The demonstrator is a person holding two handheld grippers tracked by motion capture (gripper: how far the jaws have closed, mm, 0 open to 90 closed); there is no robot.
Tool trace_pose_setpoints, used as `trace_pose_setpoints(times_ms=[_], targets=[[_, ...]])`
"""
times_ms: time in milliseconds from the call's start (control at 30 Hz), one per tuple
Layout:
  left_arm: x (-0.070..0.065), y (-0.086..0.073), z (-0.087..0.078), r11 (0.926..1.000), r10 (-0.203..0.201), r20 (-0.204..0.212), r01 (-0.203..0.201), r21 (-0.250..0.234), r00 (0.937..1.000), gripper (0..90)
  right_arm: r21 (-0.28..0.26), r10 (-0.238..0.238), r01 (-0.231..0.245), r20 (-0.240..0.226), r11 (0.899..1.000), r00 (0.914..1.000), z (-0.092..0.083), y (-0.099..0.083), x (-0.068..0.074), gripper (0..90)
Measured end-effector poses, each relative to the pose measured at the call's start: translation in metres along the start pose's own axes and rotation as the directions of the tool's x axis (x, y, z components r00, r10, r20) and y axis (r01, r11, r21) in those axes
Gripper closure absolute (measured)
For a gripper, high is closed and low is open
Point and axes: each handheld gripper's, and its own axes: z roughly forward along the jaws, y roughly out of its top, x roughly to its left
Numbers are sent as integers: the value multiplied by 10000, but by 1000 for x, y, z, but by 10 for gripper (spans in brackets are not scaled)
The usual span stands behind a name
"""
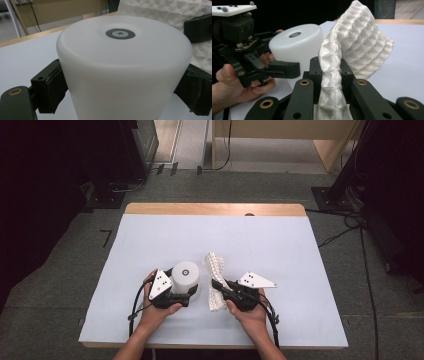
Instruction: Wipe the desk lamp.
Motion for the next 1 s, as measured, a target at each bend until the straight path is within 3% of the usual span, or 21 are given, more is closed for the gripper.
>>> trace_pose_setpoints(times_ms=[100,267,367,467,600,667,733,800,833,900,1000], targets=[[2,-1,-3,9999,-121,27,121,68,9999,78,91,72,-73,75,9999,9999,2,-3,-4,785],[3,-2,-7,9953,-929,-85,931,266,9956,11,217,116,-120,200,9997,9997,3,-7,-7,785],[-6,-3,-7,9947,-987,-482,1000,250,9939,11,250,145,-151,232,9996,9996,4,-7,-8,785],[-17,-2,-1,9941,-911,-1166,973,483,9890,6,338,165,-172,230,9993,9996,6,-9,-9,785],[-23,-2,6,9865,-1195,-1978,1388,867,9729,30,506,140,-148,155,9986,9998,10,-13,-7,785],[-23,-2,4,9884,-1105,-2086,1295,795,9717,80,598,118,-126,133,9981,9998,12,-15,-5,784],[-21,-2,3,9893,-1039,-1865,1208,815,9769,86,691,122,-129,105,9975,9999,14,-17,-4,784],[-13,-1,1,9858,-1504,-1009,1569,599,9835,87,703,56,-59,42,9975,10000,16,-18,-2,785],[-8,0,-1,9831,-1770,-403,1785,398,9834,88,738,109,-110,5,9972,9999,17,-18,0,785],[-1,4,-7,9792,-2027,357,2028,16,9786,88,745,19,-8,-141,9972,9999,18,-18,3,784],[3,9,-12,9797,-1966,928,1994,-221,9761,88,785,-124,158,-440,9968,9990,20,-17,10,784]])
